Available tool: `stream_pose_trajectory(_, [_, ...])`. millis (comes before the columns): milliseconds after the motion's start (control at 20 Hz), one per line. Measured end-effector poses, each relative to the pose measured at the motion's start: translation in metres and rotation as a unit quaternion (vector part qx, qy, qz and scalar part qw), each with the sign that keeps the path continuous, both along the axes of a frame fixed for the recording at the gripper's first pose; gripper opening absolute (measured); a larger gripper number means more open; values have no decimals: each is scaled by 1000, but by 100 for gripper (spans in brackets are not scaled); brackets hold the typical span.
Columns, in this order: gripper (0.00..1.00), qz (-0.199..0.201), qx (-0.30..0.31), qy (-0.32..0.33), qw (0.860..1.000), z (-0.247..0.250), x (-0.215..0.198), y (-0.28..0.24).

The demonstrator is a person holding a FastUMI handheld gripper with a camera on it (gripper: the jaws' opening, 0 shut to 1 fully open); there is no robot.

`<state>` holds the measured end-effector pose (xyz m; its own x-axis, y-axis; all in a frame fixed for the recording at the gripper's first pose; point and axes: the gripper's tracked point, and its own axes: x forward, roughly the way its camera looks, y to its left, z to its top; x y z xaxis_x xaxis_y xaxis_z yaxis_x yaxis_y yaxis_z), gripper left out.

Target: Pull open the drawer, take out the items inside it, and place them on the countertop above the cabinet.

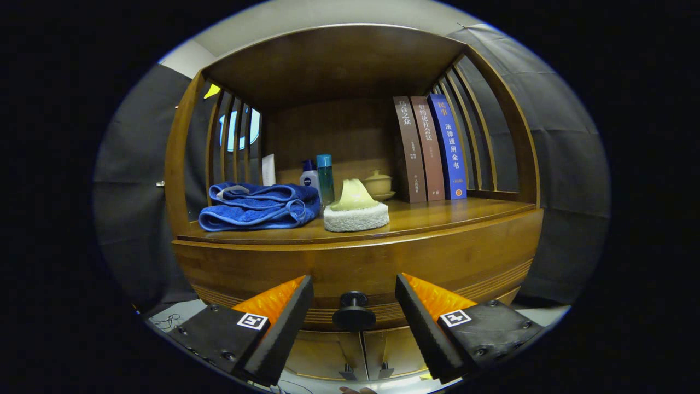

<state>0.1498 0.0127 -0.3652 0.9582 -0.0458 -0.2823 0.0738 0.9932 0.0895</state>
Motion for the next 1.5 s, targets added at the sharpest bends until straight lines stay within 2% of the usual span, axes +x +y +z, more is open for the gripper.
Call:
stream_pose_trajectory(300, [98,27,-14,-9,999,65,-29,8])
stream_pose_trajectory(700, [98,35,-41,-50,997,211,-60,13])
stream_pose_trajectory(950, [98,49,-47,-60,996,275,-84,22])
stream_pose_trajectory(1200, [99,48,-37,-73,995,306,-107,24])
stream_pose_trajectory(1500, [99,47,-38,-62,996,302,-112,21])
